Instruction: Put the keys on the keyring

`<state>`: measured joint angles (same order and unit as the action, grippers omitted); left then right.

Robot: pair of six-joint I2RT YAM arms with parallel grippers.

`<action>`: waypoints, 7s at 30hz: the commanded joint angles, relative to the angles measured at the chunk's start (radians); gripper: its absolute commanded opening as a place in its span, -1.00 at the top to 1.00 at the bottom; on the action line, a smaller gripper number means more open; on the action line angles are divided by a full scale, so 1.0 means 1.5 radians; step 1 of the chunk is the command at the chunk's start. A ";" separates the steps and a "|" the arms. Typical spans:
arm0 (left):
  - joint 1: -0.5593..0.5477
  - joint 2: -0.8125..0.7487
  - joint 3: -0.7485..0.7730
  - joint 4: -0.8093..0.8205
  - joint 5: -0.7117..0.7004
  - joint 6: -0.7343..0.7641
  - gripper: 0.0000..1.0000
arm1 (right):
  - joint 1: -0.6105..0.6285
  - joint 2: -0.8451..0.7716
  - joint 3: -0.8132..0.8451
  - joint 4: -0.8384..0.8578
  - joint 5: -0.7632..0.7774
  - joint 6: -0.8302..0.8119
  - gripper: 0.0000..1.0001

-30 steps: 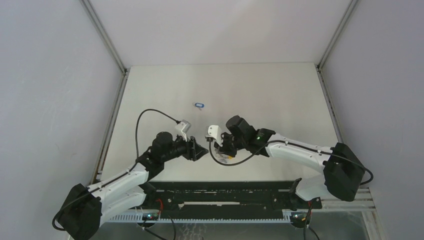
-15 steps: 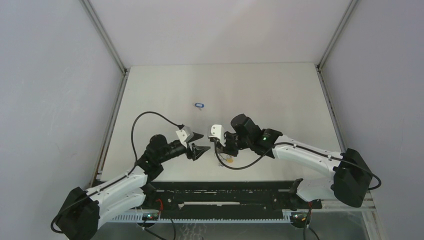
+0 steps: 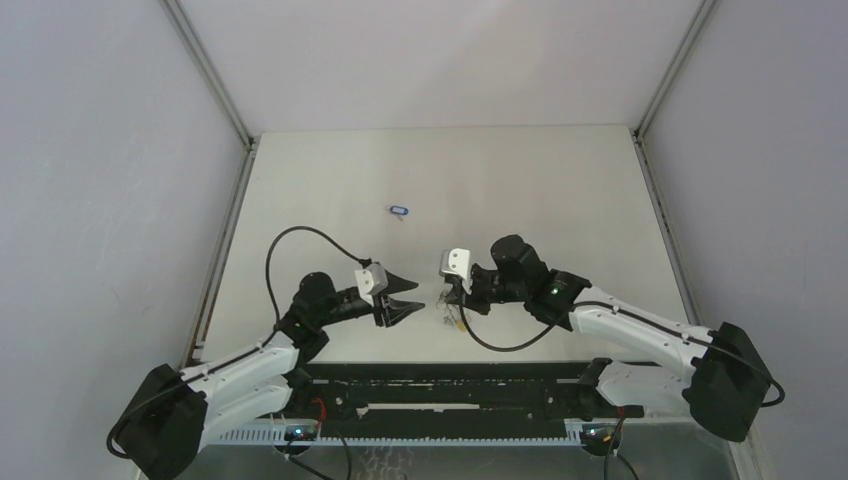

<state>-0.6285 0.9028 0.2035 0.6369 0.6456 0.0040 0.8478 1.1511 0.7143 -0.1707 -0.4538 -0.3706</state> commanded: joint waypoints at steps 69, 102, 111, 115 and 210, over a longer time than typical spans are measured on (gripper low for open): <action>-0.053 0.058 0.081 0.027 0.003 -0.016 0.32 | -0.033 -0.060 -0.025 0.118 -0.077 0.055 1.00; -0.054 0.125 0.141 0.028 0.076 -0.011 0.60 | -0.033 -0.051 -0.025 0.132 -0.100 0.059 1.00; -0.053 0.109 0.164 -0.070 0.073 0.032 0.97 | -0.035 -0.057 -0.025 0.126 -0.099 0.059 1.00; -0.053 0.070 0.173 -0.139 0.036 0.061 0.99 | -0.040 -0.071 -0.034 0.126 -0.087 0.060 0.95; -0.164 0.074 0.441 -0.655 -0.112 0.171 0.99 | -0.044 0.007 -0.034 0.244 -0.277 -0.065 0.57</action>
<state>-0.8684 1.0092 0.7956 -0.3626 0.4576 0.2554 0.7696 1.1614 0.6159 0.1761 -0.8654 -0.4580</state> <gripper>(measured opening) 0.010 0.222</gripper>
